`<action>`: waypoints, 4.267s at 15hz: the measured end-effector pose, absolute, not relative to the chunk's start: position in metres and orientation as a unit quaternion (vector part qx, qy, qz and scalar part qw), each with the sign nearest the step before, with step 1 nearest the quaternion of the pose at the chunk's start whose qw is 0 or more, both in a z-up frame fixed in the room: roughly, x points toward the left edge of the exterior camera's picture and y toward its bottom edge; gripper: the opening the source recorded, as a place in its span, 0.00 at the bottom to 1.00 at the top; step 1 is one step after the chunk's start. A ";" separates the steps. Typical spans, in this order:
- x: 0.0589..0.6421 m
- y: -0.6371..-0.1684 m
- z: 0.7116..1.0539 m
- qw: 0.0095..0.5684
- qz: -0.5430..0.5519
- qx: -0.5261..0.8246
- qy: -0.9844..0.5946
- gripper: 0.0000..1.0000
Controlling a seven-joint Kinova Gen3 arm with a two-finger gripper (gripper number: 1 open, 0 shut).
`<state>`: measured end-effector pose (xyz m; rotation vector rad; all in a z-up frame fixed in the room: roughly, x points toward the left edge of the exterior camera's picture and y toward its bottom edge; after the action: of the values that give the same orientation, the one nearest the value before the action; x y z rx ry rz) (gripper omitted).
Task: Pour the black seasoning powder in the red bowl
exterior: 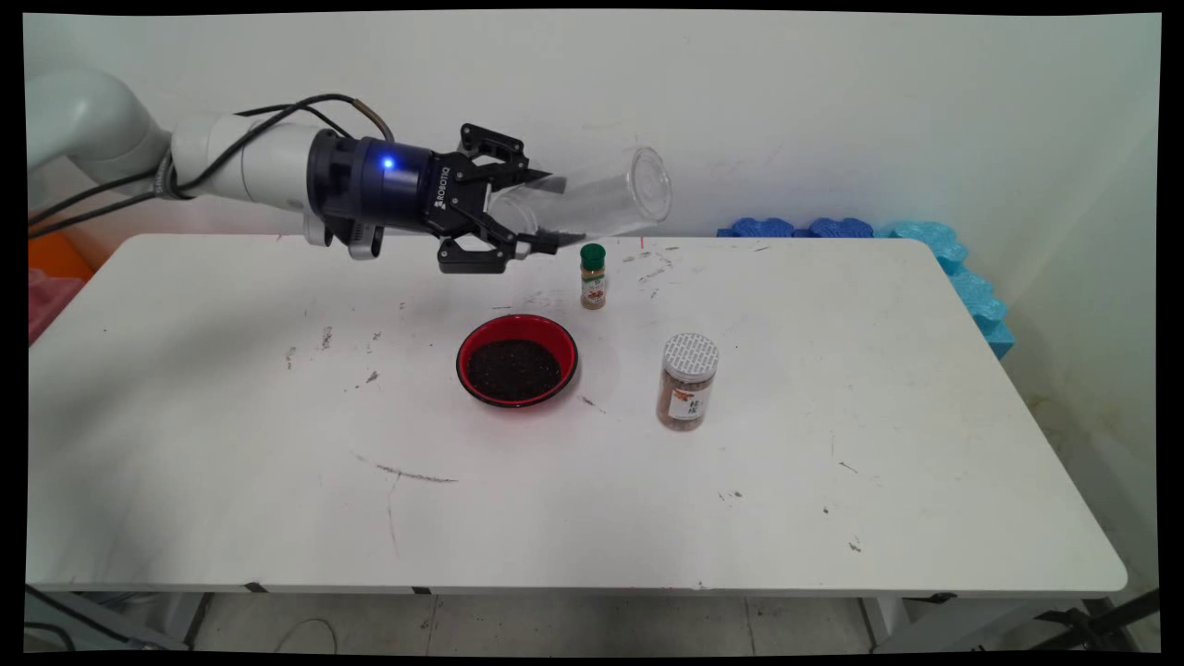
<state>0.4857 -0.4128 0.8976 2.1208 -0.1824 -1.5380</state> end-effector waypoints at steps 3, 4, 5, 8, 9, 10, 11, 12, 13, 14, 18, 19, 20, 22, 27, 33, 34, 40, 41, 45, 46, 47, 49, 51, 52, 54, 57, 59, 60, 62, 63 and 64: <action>0.485 -0.414 0.898 0.257 -0.566 0.781 -0.066 0.00; 0.485 -0.415 0.898 0.257 -0.565 0.781 -0.067 0.00; 0.485 -0.415 0.898 0.258 -0.564 0.782 -0.068 0.00; 0.488 -0.414 0.895 0.256 -0.559 0.786 -0.068 0.00; 0.488 -0.415 0.895 0.256 -0.559 0.785 -0.068 0.00; 0.488 -0.415 0.895 0.256 -0.560 0.785 -0.068 0.00; 0.488 -0.415 0.895 0.256 -0.559 0.786 -0.069 0.00; 0.488 -0.415 0.894 0.257 -0.558 0.786 -0.069 0.00; 0.488 -0.415 0.894 0.256 -0.557 0.787 -0.069 0.00; 0.488 -0.415 0.893 0.256 -0.555 0.788 -0.070 0.00; 0.488 -0.416 0.892 0.259 -0.550 0.790 -0.078 0.00; 0.488 -0.416 0.892 0.262 -0.547 0.791 -0.083 0.00; 0.488 -0.417 0.892 0.264 -0.545 0.791 -0.087 0.00; 0.487 -0.418 0.893 0.272 -0.537 0.791 -0.104 0.00; 0.487 -0.420 0.895 0.291 -0.519 0.791 -0.139 0.00; 0.485 -0.421 0.901 0.318 -0.498 0.784 -0.190 0.00; 0.484 -0.421 0.902 0.325 -0.492 0.781 -0.205 0.00; 0.482 -0.421 0.910 0.368 -0.458 0.757 -0.286 0.00; 0.481 -0.421 0.911 0.375 -0.451 0.753 -0.299 0.00; 0.477 -0.420 0.918 0.406 -0.416 0.727 -0.364 0.00; 0.476 -0.419 0.920 0.416 -0.405 0.718 -0.384 0.00; 0.475 -0.419 0.923 0.426 -0.392 0.708 -0.405 0.00; 0.472 -0.418 0.927 0.443 -0.368 0.687 -0.443 0.00; 0.470 -0.417 0.930 0.455 -0.342 0.666 -0.482 0.00; 0.468 -0.416 0.931 0.461 -0.328 0.652 -0.504 0.00; 0.465 -0.414 0.934 0.471 -0.301 0.626 -0.543 0.00; 0.460 -0.411 0.937 0.481 -0.256 0.582 -0.604 0.00; 0.456 -0.409 0.939 0.486 -0.228 0.553 -0.638 0.00; 0.454 -0.408 0.939 0.487 -0.215 0.539 -0.652 0.00; 0.451 -0.407 0.941 0.490 -0.193 0.517 -0.675 0.00; 0.448 -0.406 0.942 0.492 -0.178 0.501 -0.689 0.00; 0.446 -0.405 0.943 0.493 -0.163 0.486 -0.703 0.00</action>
<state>0.4456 -0.4051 0.9426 1.1782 -1.7047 -0.3953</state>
